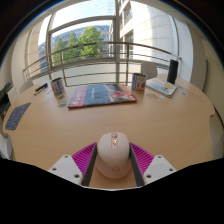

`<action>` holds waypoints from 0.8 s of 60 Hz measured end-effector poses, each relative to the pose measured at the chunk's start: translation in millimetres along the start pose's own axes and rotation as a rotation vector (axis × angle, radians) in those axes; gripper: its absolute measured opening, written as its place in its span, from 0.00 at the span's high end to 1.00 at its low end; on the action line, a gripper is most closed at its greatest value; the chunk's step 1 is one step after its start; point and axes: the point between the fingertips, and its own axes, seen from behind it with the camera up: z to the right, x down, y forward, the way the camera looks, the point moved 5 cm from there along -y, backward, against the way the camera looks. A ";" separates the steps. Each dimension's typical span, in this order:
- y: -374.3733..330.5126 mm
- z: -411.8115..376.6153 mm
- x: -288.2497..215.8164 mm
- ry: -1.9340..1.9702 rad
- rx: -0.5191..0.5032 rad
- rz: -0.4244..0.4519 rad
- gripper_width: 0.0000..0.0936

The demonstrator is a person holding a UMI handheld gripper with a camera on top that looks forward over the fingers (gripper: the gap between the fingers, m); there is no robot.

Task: Arrange mouse

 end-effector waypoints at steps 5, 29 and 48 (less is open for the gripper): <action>3.3 -0.3 -1.5 -0.014 0.022 0.007 0.42; -18.9 -4.8 -41.2 -0.008 0.133 0.064 0.55; -114.2 -151.3 -239.8 0.022 0.117 0.408 0.55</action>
